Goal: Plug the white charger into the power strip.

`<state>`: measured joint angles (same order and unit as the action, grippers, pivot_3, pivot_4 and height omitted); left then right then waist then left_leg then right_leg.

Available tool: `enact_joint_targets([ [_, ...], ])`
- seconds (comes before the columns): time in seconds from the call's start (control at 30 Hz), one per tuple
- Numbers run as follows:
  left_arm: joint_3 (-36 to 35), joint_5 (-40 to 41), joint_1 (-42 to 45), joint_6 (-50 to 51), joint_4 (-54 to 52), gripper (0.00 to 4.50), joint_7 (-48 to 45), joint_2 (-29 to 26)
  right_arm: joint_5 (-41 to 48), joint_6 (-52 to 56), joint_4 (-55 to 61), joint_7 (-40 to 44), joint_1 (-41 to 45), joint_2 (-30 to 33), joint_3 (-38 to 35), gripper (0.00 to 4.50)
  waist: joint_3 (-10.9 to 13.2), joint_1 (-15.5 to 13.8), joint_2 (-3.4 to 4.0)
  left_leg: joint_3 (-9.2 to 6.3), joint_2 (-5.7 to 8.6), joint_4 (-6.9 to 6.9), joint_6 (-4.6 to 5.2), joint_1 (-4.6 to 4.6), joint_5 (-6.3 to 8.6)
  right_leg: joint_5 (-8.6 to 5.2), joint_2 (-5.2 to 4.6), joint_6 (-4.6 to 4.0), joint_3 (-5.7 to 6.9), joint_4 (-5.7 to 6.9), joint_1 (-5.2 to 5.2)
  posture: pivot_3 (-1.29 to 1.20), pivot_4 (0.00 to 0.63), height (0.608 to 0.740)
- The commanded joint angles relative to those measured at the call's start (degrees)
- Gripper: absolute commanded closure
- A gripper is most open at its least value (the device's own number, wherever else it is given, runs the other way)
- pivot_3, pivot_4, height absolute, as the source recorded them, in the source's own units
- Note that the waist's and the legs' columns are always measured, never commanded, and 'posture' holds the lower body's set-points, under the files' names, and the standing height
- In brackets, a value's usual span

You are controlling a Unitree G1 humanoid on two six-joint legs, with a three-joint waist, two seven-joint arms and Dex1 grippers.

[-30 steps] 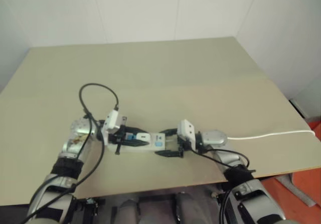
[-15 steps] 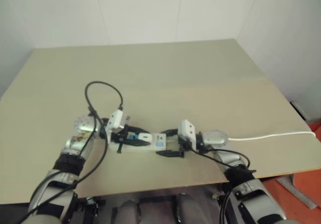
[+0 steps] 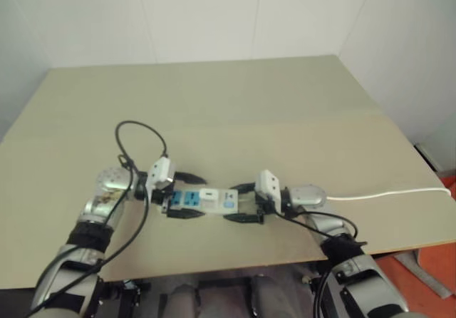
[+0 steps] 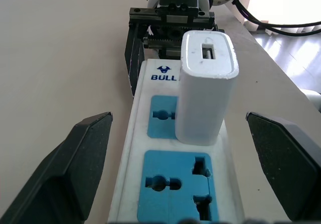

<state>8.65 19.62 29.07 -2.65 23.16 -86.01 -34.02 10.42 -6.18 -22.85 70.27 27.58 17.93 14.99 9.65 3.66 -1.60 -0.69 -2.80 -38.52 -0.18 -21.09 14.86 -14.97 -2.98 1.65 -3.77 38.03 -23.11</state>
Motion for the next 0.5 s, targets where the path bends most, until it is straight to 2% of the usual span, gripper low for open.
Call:
enact_joint_targets([
  [0.03, -0.04, 0.16, -1.01, 1.49, -0.07, 0.03, -0.72, 0.65, 0.32, -0.36, 0.73, 0.23, 0.11, -0.03, -0.21, 1.09, 0.0, 0.0, 0.0, 0.0, 0.0, 0.0, 0.0, 0.0, 0.0, 0.0, 0.0, 0.0, 0.0, 0.0, 0.0, 0.0, 0.15, 0.74],
  [0.1, -0.65, 0.88, -0.69, 2.79, -1.12, 0.03, -1.3, 0.18, 0.96, 0.56, 0.77, 1.02, 0.26, -0.06, -0.23, 1.09, 0.0, 0.06, 0.0, 0.0, 0.0, 0.0, 0.0, -0.01, 0.0, 0.0, 0.0, 0.0, 0.0, -0.01, -0.01, 0.0, 0.15, 0.74],
  [0.17, -1.41, 1.48, -0.43, 3.51, -2.53, 0.0, -1.55, -0.53, 1.15, 0.91, 0.68, 0.95, 0.5, -0.13, -0.44, 0.36, 0.01, 0.09, -0.01, 0.0, 0.0, 0.01, 0.0, -0.03, 0.0, 0.0, 0.0, 0.0, 0.0, -0.02, -0.03, 0.0, 0.15, 0.74],
  [0.23, -2.52, 1.93, -0.05, 4.2, -3.94, 0.0, -1.42, -1.42, 0.91, 0.65, 0.54, 1.02, 0.85, 0.07, -0.45, 0.03, 0.03, 0.15, -0.02, 0.0, 0.0, 0.03, 0.0, -0.08, 0.0, 0.0, 0.01, 0.0, 0.0, -0.05, -0.07, 0.0, 0.15, 0.74],
  [0.5, -6.34, 2.98, 0.19, 5.54, -9.51, 0.0, -1.3, -6.41, 3.81, 3.69, 5.8, 1.9, 0.63, 3.72, -3.24, 0.03, 0.15, -0.24, 0.0, -0.01, 0.0, 0.19, 0.0, -0.22, 0.0, 0.0, -0.04, 0.0, 0.04, -0.29, -0.15, 0.0, 0.15, 0.74],
])
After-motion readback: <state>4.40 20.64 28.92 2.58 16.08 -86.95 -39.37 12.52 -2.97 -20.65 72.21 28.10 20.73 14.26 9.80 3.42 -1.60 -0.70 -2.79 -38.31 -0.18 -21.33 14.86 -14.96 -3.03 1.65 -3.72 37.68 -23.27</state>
